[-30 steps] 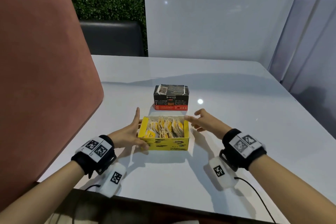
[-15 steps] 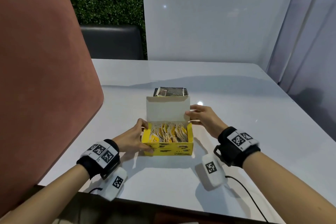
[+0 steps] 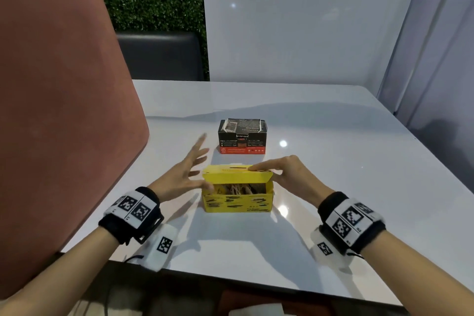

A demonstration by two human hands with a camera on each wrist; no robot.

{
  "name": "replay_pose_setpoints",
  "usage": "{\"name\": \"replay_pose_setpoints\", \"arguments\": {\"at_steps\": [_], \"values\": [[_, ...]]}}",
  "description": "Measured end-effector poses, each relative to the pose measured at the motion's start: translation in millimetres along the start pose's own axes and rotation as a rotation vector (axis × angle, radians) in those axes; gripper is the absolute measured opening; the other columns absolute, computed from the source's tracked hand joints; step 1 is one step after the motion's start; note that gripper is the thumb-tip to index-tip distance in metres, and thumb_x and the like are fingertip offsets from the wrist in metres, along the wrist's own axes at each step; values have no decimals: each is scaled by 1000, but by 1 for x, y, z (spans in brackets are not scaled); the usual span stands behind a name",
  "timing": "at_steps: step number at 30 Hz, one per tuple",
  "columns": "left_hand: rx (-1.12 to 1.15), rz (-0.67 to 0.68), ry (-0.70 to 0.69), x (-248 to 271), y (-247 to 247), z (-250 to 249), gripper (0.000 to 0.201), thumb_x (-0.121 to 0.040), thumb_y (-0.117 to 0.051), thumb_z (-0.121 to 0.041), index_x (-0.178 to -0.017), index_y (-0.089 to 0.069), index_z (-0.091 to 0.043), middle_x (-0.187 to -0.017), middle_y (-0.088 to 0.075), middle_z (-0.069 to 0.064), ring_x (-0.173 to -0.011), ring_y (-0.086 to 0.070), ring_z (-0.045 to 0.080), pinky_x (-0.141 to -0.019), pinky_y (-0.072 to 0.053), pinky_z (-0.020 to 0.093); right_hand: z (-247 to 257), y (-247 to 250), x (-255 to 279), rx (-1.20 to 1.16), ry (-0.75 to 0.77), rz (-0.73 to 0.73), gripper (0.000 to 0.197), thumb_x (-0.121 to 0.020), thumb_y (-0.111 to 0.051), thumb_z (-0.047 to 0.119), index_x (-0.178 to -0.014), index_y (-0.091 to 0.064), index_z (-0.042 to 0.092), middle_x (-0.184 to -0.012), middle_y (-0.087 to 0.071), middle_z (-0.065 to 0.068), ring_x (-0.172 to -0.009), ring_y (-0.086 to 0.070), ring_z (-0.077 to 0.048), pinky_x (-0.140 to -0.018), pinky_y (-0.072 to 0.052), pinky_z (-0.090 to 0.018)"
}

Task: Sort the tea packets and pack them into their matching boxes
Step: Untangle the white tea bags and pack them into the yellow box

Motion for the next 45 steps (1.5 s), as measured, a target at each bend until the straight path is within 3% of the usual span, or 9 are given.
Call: {"name": "replay_pose_setpoints", "arguments": {"at_steps": [4, 11, 16, 21, 26, 34, 38, 42, 45], "values": [[-321, 91, -190, 6, -17, -14, 60, -86, -62, -14, -127, -44, -53, -145, -37, -12, -131, -34, -1, -107, -33, 20, 4, -13, 11, 118, 91, 86, 35, -92, -55, 14, -126, -60, 24, -128, -61, -2, -115, -60, -22, -98, -47, -31], [-338, 50, -230, 5, -20, -7, 61, -87, -60, -16, -115, -41, -67, -139, -44, -13, -131, -30, -6, -107, -23, 6, 2, -31, 20, 221, 129, 355, 57, -94, -50, 11, -145, -32, 26, -152, -33, -5, -139, -34, -25, -112, -32, -41], [-366, 36, -209, 4, -21, -7, 42, -90, -57, -16, -125, -51, -38, -142, -44, -7, -134, -31, 0, -111, -23, 12, 4, -28, 13, 284, 72, 307, 49, -94, -53, 25, -141, -40, 25, -149, -39, -3, -129, -46, -26, -104, -38, -35], [-377, 69, -216, 7, -24, -10, 57, -90, -54, -20, -106, -42, -74, -138, -41, -15, -131, -27, -8, -106, -18, 2, 0, -30, 10, 301, 47, 304, 40, -96, -49, 19, -136, -48, 22, -137, -54, -2, -122, -51, -30, -99, -43, -41], [-449, 38, -199, 6, -25, -9, 37, -91, -54, -19, -127, -54, -26, -141, -44, -7, -133, -28, 0, -108, -20, 10, 1, -34, 12, 358, 42, 348, 41, -98, -45, 23, -138, -45, 23, -139, -50, -6, -121, -49, -32, -98, -43, -41], [-492, 81, -150, 15, -34, -7, 71, -76, -39, -70, -128, -55, -24, -144, -37, -11, -135, -20, -3, -111, -21, 14, 7, -39, 22, 402, 128, 341, 42, -96, -48, 22, -138, -45, 20, -139, -49, -7, -131, -44, -26, -101, -42, -44], [-581, 84, -119, 17, -44, -16, 54, -88, -59, -24, -139, -40, -19, -150, -32, 1, -143, -18, 13, -117, -20, 35, 5, -43, 24, 424, 140, 342, 40, -99, -42, 22, -139, -43, 20, -144, -44, -4, -141, -29, -20, -106, -37, -43], [-788, 121, -111, 17, -59, -19, 49, -96, -44, -19, -143, -29, -18, -154, -17, 9, -146, -9, 24, -115, -12, 27, 4, -40, 25, 390, 121, 356, 39, -98, -43, 27, -136, -48, 20, -141, -49, -4, -134, -41, -22, -103, -41, -43], [-723, 104, -110, 15, -59, -20, 48, -96, -45, -17, -142, -32, -20, -154, -17, 8, -145, -6, 21, -113, -13, 20, 3, -4, 12, 305, 21, 229, 38, -98, -44, 26, -135, -50, 22, -127, -61, -2, -114, -59, -19, -98, -41, -23]]}}
Point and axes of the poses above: each hand's wrist, its own x-axis away from the middle knuckle, its own y-axis out of the back of the hand, z = x × y, the point moved 9 cm from there along -x, towards the middle knuckle
